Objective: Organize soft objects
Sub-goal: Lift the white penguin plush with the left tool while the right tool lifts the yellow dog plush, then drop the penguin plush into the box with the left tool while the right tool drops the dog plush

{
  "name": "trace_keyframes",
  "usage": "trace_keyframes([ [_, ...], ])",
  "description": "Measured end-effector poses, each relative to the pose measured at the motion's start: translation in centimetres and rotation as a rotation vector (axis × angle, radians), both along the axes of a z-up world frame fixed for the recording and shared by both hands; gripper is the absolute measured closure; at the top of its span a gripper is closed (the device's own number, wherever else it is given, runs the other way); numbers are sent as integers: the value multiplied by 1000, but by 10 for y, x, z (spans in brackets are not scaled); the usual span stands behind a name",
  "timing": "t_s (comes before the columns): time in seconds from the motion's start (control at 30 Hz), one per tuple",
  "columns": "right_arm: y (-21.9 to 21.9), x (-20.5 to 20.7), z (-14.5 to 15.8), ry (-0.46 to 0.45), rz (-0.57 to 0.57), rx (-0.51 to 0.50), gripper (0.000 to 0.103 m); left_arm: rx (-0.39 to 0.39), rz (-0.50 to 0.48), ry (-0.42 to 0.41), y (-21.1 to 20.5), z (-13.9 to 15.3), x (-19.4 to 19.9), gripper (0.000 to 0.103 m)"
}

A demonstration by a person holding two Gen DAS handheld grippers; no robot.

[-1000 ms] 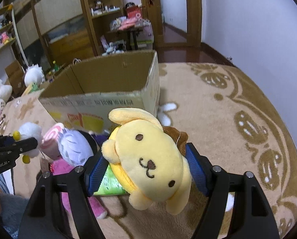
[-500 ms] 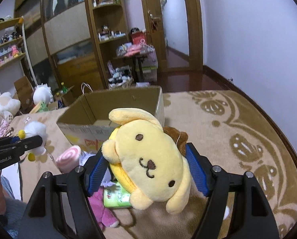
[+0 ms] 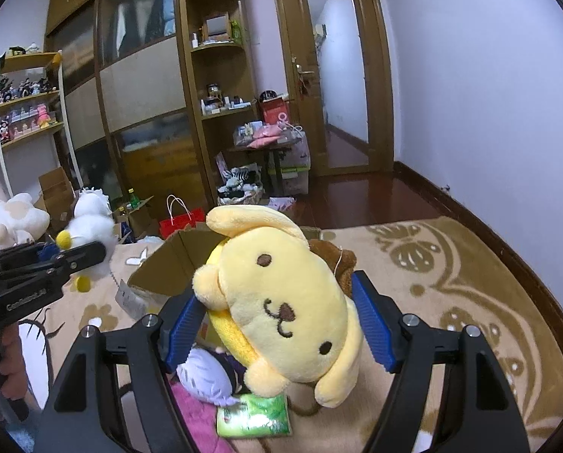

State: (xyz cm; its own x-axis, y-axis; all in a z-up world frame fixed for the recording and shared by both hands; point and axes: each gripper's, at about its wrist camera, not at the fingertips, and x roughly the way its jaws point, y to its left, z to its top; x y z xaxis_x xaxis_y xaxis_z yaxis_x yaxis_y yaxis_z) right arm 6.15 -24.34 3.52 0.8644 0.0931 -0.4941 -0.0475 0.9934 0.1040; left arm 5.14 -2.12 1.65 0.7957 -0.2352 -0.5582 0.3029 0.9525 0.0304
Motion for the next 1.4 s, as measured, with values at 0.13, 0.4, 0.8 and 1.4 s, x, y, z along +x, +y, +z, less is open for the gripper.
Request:
trace_keyframes([
  [0.13,5,7,1,-2,21,-7,25,0,11,2,-3,2,9,72],
  [0.4,11,20,0,2,51,-30,25,42,13,-30,-12,12,29,72],
  [0.8,16,47,4,-8,59,-15,24,35,26,-26,-19,9,56,72],
  [1.4,11,96,-44,110,81,-3,20,66,70,169,-15,-59,104,62],
])
